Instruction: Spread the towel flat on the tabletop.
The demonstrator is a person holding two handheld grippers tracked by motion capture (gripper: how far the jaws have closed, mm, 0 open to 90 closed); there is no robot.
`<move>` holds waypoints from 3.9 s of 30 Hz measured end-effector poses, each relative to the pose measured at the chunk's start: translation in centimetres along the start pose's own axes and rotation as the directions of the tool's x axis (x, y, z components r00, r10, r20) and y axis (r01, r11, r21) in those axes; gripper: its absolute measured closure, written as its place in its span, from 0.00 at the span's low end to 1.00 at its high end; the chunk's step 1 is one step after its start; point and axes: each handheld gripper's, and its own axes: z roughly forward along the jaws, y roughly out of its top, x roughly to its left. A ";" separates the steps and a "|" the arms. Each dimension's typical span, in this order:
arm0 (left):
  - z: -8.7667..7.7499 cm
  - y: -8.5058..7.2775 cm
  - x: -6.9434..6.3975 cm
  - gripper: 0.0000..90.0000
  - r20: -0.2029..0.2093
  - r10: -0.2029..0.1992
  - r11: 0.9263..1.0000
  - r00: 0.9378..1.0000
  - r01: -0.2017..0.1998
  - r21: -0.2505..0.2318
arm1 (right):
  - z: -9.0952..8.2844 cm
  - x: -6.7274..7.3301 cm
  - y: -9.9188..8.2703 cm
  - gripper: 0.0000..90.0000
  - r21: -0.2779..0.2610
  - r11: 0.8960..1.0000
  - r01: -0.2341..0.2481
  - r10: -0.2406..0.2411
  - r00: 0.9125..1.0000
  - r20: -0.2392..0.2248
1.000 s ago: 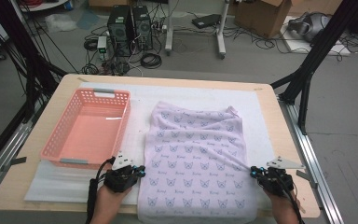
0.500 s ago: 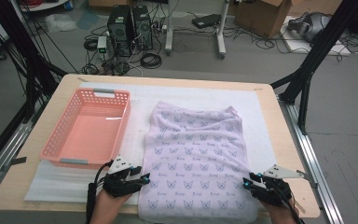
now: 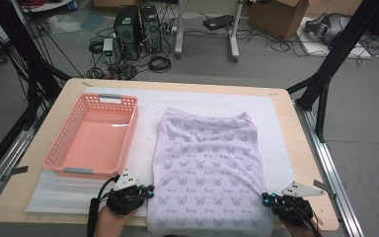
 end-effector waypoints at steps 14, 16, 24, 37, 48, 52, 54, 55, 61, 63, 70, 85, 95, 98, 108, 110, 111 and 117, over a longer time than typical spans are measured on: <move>-0.7 0.2 -0.5 0.61 -0.032 -0.004 0.998 0.999 0.002 -0.068 | -1.9 0.8 -0.8 0.71 -0.049 0.998 -0.027 0.028 0.999 0.023; 0.2 0.7 0.1 0.60 -0.047 -0.015 0.998 0.999 0.012 -0.057 | -1.3 0.5 -0.3 0.69 -0.047 0.998 -0.037 0.039 0.998 0.046; 2.4 1.1 0.4 0.76 -0.069 0.022 1.000 0.997 -0.022 -0.003 | 1.0 -0.3 0.8 0.85 0.006 1.000 -0.012 0.012 0.996 0.094; -0.8 -0.9 -0.7 0.97 0.009 0.016 1.000 1.000 -0.017 0.015 | -2.3 0.3 -1.3 0.98 0.012 1.000 0.005 -0.005 1.000 -0.003; 0.1 0.3 -0.2 0.63 -0.021 0.016 0.998 1.000 -0.017 -0.054 | -2.9 0.4 -1.2 0.71 -0.044 0.999 -0.021 0.021 1.000 0.013; 2.0 1.7 1.4 0.58 -0.037 -0.039 0.999 0.999 0.037 -0.039 | -1.1 -0.2 0.5 0.64 -0.062 0.998 -0.024 0.028 0.998 0.058; 2.9 2.1 1.3 0.58 -0.023 -0.046 0.999 0.999 0.046 -0.019 | 0.0 -0.2 1.2 0.65 -0.043 0.999 -0.019 0.022 0.998 0.064; 3.3 2.2 1.1 0.58 -0.018 -0.031 1.000 0.999 0.031 -0.003 | 0.5 -0.2 1.5 0.68 -0.031 0.999 -0.007 0.009 0.998 0.068; 2.9 1.9 0.3 0.97 -0.051 0.004 1.000 0.999 -0.002 0.025 | 1.4 0.0 1.4 0.98 0.034 0.998 0.044 -0.046 0.997 0.062; 2.3 1.5 0.2 0.97 -0.037 -0.002 1.000 0.999 0.003 0.028 | 0.9 0.0 1.2 0.99 0.043 0.998 0.036 -0.038 0.998 0.042; -0.8 -0.8 -0.6 0.97 0.021 0.007 0.999 1.000 -0.008 0.041 | -1.9 0.9 -1.1 0.99 0.027 0.999 0.046 -0.045 0.998 -0.038; 1.5 1.3 -0.1 0.62 -0.014 -0.006 1.000 1.000 0.005 -0.024 | -1.5 0.9 0.8 0.73 -0.036 0.999 0.011 -0.010 1.000 0.011; 2.8 1.7 -0.2 0.94 -0.062 0.059 0.998 0.996 -0.058 0.023 | 2.2 1.2 2.2 0.98 0.047 0.995 0.087 -0.089 0.995 0.043; 2.1 1.2 -0.7 0.94 -0.049 0.061 0.998 0.997 -0.059 0.037 | 1.4 0.9 1.7 0.99 0.061 0.996 0.070 -0.071 0.997 0.013; 0.6 0.1 -1.7 0.72 0.000 0.051 0.999 0.999 -0.051 0.008 | -0.8 1.5 -0.1 0.86 0.050 0.998 0.046 -0.044 0.997 -0.057; 0.7 0.6 -1.4 0.64 0.003 0.032 0.999 0.999 -0.032 -0.029 | -0.9 0.9 0.3 0.74 0.009 1.000 0.017 -0.017 0.999 -0.030; 0.8 0.8 -1.2 0.60 0.007 0.030 0.998 1.000 -0.030 -0.048 | -0.9 0.5 0.6 0.70 -0.016 1.000 0.001 -0.001 1.000 -0.013; 2.3 2.7 0.3 0.55 0.029 0.013 0.993 1.000 -0.009 -0.119 | 1.3 -3.0 3.4 0.70 -0.068 0.994 -0.082 0.089 0.991 0.105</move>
